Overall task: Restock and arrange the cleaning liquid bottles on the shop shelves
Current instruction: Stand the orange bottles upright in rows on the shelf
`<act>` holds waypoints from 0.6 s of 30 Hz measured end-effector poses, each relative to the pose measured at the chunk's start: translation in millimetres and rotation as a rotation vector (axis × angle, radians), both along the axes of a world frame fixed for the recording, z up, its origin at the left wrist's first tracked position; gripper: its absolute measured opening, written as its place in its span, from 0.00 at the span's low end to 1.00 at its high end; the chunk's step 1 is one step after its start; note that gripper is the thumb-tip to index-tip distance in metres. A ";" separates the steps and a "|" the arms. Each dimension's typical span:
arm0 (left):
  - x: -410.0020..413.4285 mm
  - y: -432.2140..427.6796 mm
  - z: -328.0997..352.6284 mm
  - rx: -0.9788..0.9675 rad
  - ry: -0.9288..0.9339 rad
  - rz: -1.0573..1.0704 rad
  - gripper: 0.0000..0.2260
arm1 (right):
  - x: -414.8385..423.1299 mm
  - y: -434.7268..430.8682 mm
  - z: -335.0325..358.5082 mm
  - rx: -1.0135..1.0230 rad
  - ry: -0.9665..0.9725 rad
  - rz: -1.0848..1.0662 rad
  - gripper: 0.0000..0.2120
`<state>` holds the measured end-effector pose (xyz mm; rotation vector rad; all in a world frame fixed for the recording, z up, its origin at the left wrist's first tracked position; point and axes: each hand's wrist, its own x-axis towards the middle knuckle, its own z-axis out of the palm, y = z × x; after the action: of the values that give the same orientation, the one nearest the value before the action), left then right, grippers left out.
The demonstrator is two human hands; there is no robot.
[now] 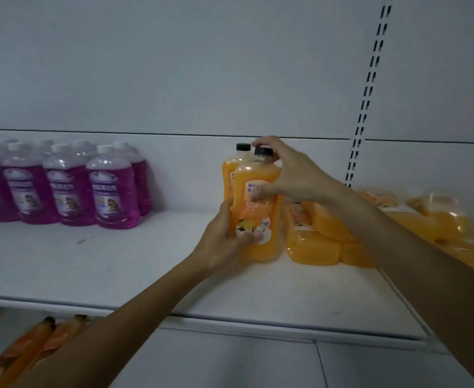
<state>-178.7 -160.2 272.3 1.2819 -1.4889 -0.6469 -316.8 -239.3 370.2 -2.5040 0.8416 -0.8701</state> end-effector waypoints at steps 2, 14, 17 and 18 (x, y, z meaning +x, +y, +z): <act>12.3 3.1 -0.8 0.057 -0.027 0.041 0.26 | 13.7 2.8 -13.5 -0.019 -0.047 -0.001 0.39; 38.3 11.1 -28.2 0.306 -0.988 0.326 0.26 | 47.5 3.0 -25.5 -0.279 0.069 -0.267 0.36; 37.5 12.6 -27.4 0.327 -1.005 0.314 0.26 | 54.3 -5.7 -26.6 -0.304 0.075 -0.309 0.35; 37.2 13.1 -27.0 0.327 -1.008 0.310 0.26 | 56.6 -8.7 -27.6 -0.305 0.072 -0.322 0.34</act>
<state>-141.5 -147.1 245.3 2.2306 -1.9304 0.0158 -260.2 -248.0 342.6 -2.7161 1.2451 -1.0883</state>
